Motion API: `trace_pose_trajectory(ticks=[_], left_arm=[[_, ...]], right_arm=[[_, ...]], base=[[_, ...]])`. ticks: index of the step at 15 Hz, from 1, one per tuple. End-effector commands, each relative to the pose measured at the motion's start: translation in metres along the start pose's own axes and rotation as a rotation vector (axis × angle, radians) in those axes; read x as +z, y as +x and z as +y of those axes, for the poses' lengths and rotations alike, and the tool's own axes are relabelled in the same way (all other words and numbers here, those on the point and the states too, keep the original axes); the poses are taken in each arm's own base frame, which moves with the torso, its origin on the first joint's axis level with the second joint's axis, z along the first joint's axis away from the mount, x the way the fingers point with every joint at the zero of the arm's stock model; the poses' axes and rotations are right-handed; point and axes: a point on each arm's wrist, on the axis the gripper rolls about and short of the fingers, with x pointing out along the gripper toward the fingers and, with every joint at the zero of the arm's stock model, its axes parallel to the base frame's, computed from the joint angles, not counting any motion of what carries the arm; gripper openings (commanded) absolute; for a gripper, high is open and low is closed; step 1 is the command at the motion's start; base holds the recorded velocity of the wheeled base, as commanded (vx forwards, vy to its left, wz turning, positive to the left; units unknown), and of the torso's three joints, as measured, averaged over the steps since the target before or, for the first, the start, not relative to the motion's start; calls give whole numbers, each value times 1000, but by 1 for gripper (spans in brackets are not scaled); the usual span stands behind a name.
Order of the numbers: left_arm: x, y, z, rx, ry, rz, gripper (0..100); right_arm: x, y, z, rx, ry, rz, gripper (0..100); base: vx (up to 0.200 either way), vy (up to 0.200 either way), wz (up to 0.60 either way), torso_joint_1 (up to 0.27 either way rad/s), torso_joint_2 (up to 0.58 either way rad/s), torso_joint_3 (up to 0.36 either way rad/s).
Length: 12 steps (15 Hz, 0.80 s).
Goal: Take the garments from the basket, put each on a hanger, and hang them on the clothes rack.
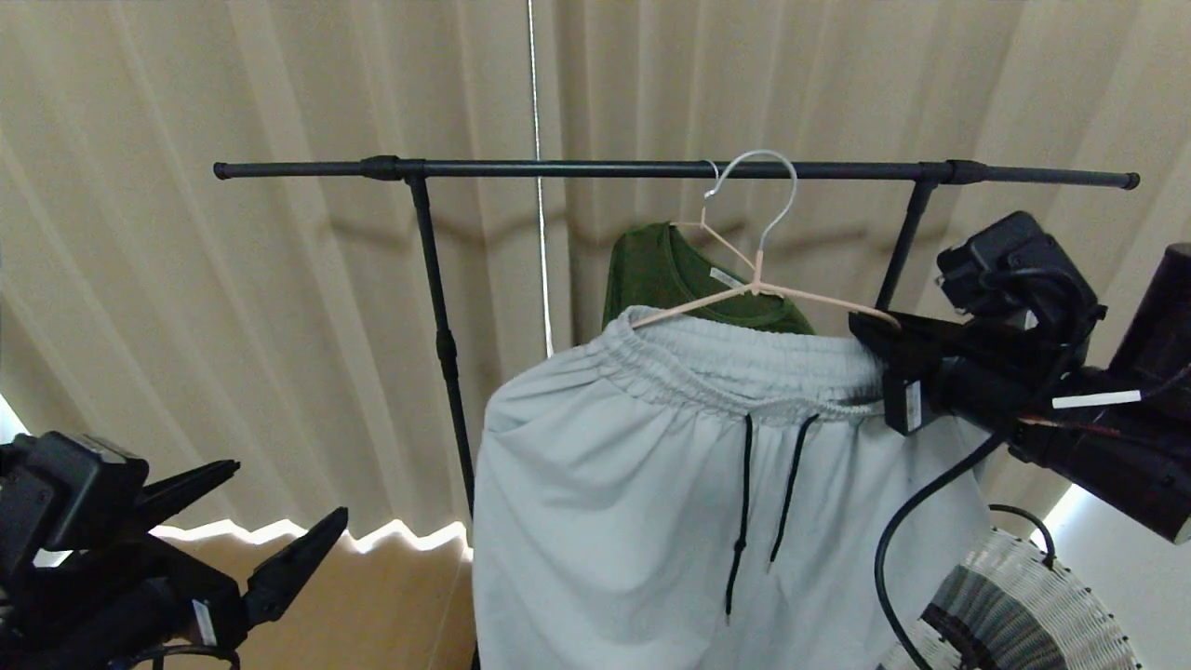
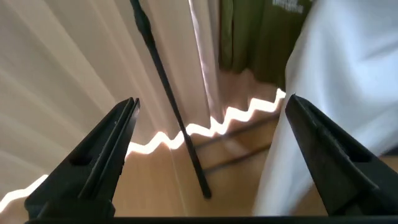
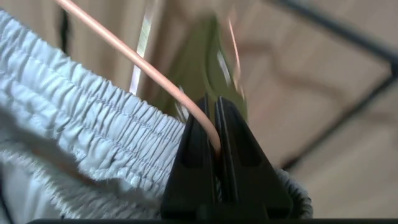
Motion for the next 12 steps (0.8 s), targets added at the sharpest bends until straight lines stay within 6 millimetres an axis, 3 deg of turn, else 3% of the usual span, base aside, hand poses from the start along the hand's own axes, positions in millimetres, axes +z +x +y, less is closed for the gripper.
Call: trace_pose_trajectory(ticks=[1, 4, 5, 6, 12], left_arm=[[3, -11, 4, 39, -4, -47, 100], [-4, -23, 12, 123, -21, -45, 100], [-4, -23, 12, 123, -21, -45, 100], [-12, -33, 11, 142, -33, -45, 100], [-7, -39, 12, 146, -18, -96, 100]], right_arm=[[-17, -5, -3, -39, -8, 72, 0], [-47, -20, -15, -111, 5, 173, 0], [-47, -20, -15, -111, 5, 173, 0], [-64, -44, -19, -157, 41, 217, 0], [-90, -96, -30, -355, 67, 272, 0]], base=[[0, 0, 0, 0, 0, 0], [0, 0, 0, 0, 0, 0], [0, 0, 0, 0, 0, 0], [0, 0, 0, 0, 0, 0], [0, 0, 0, 0, 0, 0]])
